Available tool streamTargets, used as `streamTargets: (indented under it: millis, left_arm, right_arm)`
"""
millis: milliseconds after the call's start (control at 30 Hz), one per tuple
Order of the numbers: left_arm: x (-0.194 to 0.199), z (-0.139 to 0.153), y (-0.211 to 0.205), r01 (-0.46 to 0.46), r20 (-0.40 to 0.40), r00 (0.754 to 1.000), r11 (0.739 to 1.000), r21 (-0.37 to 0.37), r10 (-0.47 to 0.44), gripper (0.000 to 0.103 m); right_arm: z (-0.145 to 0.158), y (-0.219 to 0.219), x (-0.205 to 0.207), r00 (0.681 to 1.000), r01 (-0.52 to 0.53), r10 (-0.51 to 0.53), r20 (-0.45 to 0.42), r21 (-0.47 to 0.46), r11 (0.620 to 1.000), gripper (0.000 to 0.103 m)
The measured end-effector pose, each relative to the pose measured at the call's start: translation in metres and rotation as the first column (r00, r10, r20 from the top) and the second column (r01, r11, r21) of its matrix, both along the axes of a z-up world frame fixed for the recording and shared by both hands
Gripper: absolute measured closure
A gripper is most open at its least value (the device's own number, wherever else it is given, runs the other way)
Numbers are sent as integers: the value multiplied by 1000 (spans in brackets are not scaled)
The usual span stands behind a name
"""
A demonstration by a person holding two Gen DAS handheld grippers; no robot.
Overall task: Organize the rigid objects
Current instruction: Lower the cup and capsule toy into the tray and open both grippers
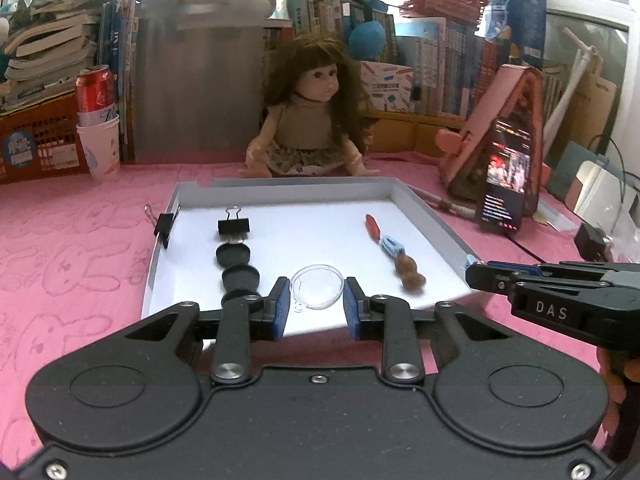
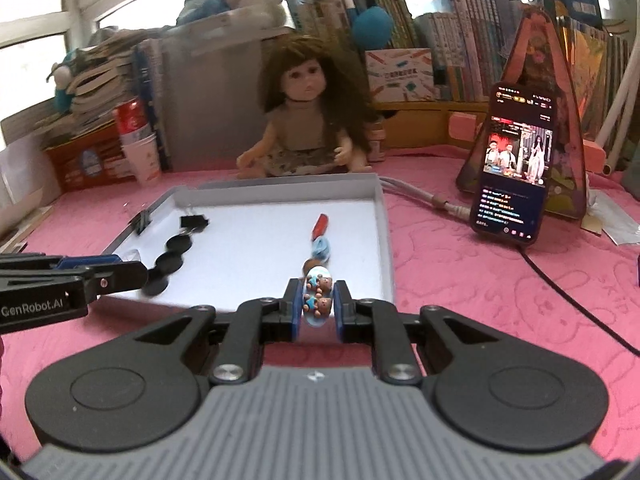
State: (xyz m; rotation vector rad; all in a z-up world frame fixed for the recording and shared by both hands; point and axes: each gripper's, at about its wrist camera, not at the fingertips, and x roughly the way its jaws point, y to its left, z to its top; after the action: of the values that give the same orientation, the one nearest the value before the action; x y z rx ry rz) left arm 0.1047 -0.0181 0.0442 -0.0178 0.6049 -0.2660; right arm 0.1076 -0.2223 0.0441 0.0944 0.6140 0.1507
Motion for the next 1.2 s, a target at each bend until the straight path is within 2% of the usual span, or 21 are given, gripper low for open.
streamTargets:
  millis: [400,1200]
  left_arm:
    - [50,-20,-11,-58,-31,998,997,43,59,76]
    - [80,-49,-19,-83,-94,991,992,98,92,76]
  right_arm:
    - [-12,-2,48,995,61,-60,-83,12,998,83]
    - [-31,6,70,987,64,-70,-142,-40,997,83]
